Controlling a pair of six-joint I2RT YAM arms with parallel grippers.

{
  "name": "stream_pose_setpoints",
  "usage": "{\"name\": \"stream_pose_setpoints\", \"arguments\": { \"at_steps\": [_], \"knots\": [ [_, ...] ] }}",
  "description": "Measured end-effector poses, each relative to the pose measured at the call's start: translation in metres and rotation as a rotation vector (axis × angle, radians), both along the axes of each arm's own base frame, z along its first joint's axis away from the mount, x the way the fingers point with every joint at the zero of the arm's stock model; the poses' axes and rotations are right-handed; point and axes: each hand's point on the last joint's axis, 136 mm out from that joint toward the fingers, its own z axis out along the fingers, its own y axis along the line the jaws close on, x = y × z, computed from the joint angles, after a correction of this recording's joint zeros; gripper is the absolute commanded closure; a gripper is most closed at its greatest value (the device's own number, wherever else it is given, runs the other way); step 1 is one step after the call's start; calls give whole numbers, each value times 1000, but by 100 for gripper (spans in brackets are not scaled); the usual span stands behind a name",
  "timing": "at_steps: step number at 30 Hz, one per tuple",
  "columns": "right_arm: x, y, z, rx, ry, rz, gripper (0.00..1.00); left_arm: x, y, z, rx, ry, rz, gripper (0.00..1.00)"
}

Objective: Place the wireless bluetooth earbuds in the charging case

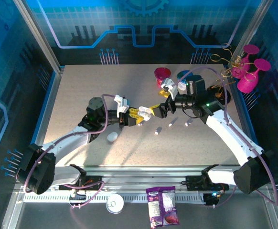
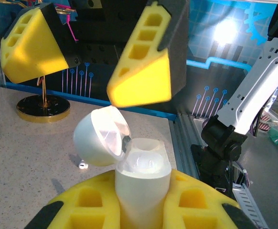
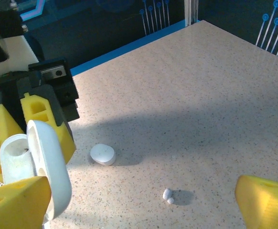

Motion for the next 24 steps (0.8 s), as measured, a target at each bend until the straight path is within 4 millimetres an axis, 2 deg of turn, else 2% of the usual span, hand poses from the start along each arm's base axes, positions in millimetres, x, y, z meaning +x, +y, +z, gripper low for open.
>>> {"name": "stream_pose_setpoints", "arguments": {
  "at_steps": [2,6,8,11,14,17,21,24],
  "knots": [
    [5,-8,3,29,4,-35,0,2,1,-1,-4,-11,18,100],
    [15,-39,7,100,16,-154,0,9,8,-14,-13,-36,94,100],
    [20,-55,4,117,41,-228,0,12,10,-19,-15,-40,122,100],
    [35,-77,-6,113,93,-354,4,17,11,-14,-30,-71,150,100],
    [50,-99,-34,65,193,-498,6,19,12,-5,-53,-121,172,100],
    [59,-116,-80,-16,329,-618,7,20,14,-2,-67,-157,190,100],
    [53,-129,-147,-113,510,-710,10,20,15,-2,-72,-169,198,100],
    [46,-140,-181,-180,592,-775,13,20,15,-2,-74,-173,198,100]
  ]
}}
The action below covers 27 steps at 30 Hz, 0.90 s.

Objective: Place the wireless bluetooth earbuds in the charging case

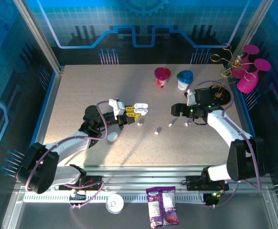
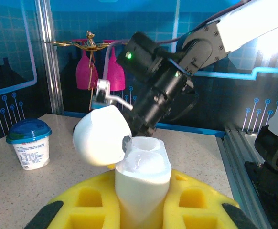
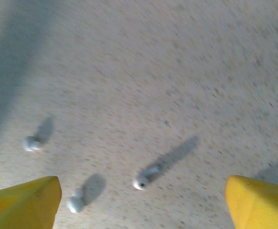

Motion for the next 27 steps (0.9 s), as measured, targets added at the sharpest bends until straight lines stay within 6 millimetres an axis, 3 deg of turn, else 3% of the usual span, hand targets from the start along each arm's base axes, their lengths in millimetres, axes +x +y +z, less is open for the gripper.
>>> {"name": "stream_pose_setpoints", "arguments": {
  "at_steps": [11,15,21,27],
  "knots": [
    [12,-35,-70,-116,199,-138,13,0,0,0,0,0,0,100],
    [16,-44,-80,-110,228,-164,15,0,0,0,1,1,0,100],
    [13,-41,-84,-77,249,-151,17,0,0,-2,4,7,-1,100],
    [-8,-36,-83,-61,265,-118,21,0,0,-3,7,13,-4,100]
  ]
}}
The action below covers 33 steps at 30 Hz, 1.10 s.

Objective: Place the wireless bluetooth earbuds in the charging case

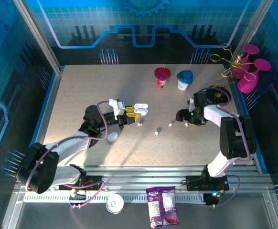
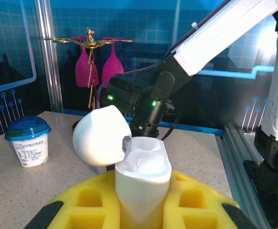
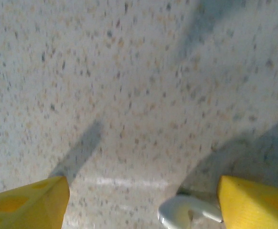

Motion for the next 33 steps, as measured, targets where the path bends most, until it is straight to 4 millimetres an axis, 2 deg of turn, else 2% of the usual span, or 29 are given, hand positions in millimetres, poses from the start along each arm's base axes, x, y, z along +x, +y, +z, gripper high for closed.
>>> {"name": "stream_pose_setpoints", "arguments": {
  "at_steps": [6,9,16,22,25,27,33],
  "knots": [
    [-25,8,2,16,28,28,25,0,0,-2,4,8,-4,100],
    [-30,10,6,12,27,37,26,0,0,-3,7,13,-4,100],
    [-29,-7,8,-68,38,-43,30,-1,0,-2,5,10,-4,100],
    [-7,-12,24,-72,67,-86,49,-3,1,2,1,0,-4,100],
    [-2,-15,19,-77,132,-97,50,-3,1,2,0,-1,-4,100],
    [-1,-15,14,-84,189,-97,56,-3,1,2,0,-1,-4,100],
    [-7,-15,-2,-98,313,-95,57,-3,1,2,0,-1,-4,100]
  ]
}}
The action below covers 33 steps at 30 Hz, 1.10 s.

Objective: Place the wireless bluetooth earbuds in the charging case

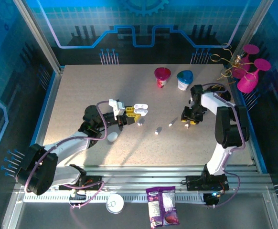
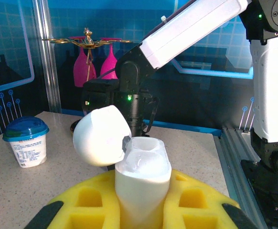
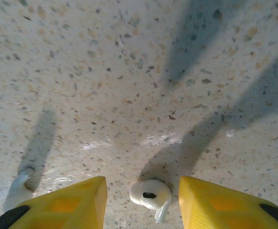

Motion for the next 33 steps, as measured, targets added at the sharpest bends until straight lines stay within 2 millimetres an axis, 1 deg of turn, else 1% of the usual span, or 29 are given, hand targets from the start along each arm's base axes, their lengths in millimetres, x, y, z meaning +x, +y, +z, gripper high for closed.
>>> {"name": "stream_pose_setpoints", "arguments": {
  "at_steps": [3,9,17,23,24,25,33],
  "knots": [
    [-8,-1,-3,-4,43,0,56,0,0,0,0,0,0,100],
    [-8,-3,-7,-19,77,2,57,0,0,-1,3,0,0,100],
    [-9,-5,-10,-41,104,8,64,0,0,-1,4,3,0,100],
    [-10,-7,-11,-54,115,11,66,0,0,-2,5,3,0,100],
    [-10,-7,-11,-54,116,11,71,0,0,-2,5,2,0,100],
    [-10,-7,-11,-56,117,12,72,0,0,-2,5,1,1,100],
    [-10,-9,-11,-69,118,8,74,0,0,-2,5,1,1,100]
  ]
}}
